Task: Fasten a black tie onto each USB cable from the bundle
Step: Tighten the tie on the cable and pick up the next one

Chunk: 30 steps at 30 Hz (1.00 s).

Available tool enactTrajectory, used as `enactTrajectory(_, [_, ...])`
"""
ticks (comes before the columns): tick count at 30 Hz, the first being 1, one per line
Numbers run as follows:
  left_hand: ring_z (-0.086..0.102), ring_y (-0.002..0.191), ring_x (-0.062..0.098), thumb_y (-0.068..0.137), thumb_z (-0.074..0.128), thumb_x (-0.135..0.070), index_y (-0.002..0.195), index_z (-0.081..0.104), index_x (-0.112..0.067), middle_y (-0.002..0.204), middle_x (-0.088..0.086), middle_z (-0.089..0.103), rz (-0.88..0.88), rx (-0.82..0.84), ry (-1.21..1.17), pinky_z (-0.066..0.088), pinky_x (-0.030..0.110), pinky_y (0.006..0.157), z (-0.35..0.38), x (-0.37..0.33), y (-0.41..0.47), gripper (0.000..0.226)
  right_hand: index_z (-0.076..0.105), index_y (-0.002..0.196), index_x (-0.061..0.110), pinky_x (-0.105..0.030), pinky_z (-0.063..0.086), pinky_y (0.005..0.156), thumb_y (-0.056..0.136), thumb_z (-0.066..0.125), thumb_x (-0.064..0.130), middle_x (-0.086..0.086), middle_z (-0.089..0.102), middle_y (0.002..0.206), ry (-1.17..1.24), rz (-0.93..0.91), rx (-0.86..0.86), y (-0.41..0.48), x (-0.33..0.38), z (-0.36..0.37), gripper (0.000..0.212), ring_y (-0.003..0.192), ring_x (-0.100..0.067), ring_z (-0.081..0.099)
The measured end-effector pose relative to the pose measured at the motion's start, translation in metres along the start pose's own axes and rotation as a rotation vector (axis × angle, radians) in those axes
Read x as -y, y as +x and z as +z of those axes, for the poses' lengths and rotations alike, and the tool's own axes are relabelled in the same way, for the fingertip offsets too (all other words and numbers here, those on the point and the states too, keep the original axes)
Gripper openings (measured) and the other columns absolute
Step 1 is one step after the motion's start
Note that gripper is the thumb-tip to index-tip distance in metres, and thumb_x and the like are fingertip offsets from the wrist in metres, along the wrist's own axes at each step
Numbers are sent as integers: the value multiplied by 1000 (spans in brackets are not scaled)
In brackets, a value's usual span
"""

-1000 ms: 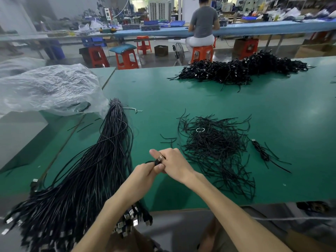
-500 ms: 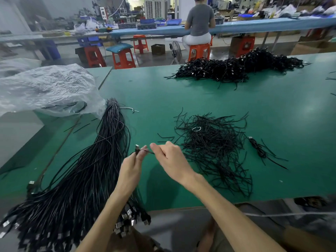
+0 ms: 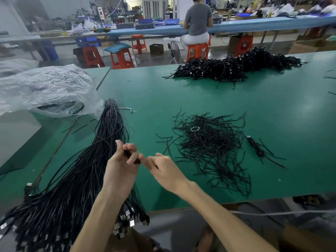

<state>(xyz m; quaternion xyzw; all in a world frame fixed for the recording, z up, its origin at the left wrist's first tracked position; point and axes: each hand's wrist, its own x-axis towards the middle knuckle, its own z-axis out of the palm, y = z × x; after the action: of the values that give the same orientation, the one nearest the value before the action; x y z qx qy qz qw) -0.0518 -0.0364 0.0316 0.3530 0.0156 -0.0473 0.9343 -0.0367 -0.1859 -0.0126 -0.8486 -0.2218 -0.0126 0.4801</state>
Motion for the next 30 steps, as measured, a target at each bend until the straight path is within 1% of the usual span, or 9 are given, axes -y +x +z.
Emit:
enactTrajectory(5, [28,45,5,106,52,-33,75,55,-22,72,-10,46,-54,85,-24,40,19,56,-8,-9,-7,33,36,62,20,-36,46,78,105,31,61,7,38,56,-125,-37,10,-4,-8,-6,59,70,-2,41])
enactTrajectory(8, [23,46,7,104,51,-44,68,48,-22,63,-6,37,-81,182,272,22,24,51,-9,-13,-13,42,39,62,16,-29,37,73,100,24,67,4,41,56,-215,-72,32,-5,-13,-13,65,68,-3,42])
enactTrajectory(10, [23,47,10,100,52,-55,63,46,-21,58,-4,37,-99,292,524,19,26,50,-9,-20,-19,50,37,61,12,-36,43,81,104,24,60,-5,43,56,-301,-25,33,-5,-20,-23,66,70,-16,48])
enactTrajectory(12, [28,48,15,97,54,-61,62,53,-19,57,1,45,-168,403,813,23,27,49,-9,-26,-23,54,38,58,10,-33,38,80,109,30,51,-7,45,56,-304,71,-31,-6,-24,-32,66,70,-14,48])
enactTrajectory(15, [42,43,15,103,46,-53,71,70,-17,58,0,64,-280,532,1273,34,27,47,-8,-17,-25,53,36,53,14,-25,25,60,109,39,45,-2,41,52,-229,71,-164,-2,-16,-38,64,57,0,38])
enactTrajectory(18, [67,71,3,109,41,-42,91,77,-24,79,-7,78,-92,406,1604,52,29,75,-7,10,-20,44,30,53,18,-26,24,49,108,43,47,3,31,48,-19,52,-243,9,8,-35,63,46,-9,29])
enactTrajectory(20, [71,97,2,107,40,-36,108,75,-24,100,-13,79,106,256,1415,54,29,90,-7,20,-16,37,33,54,17,-34,32,52,107,45,47,6,32,49,155,79,-249,12,23,-32,62,50,-11,31])
enactTrajectory(24, [72,110,12,107,38,-37,114,76,-18,113,-5,78,223,129,1006,52,16,91,-9,20,-10,43,58,63,5,-34,39,57,108,45,46,5,49,54,334,139,-246,4,33,-30,62,55,-12,44])
enactTrajectory(30, [66,123,22,108,40,-45,119,74,-3,126,14,72,5,-13,567,54,33,100,-1,27,-13,55,56,90,19,-36,53,75,110,31,47,-4,65,92,-57,34,-91,-26,35,4,43,82,-17,63])
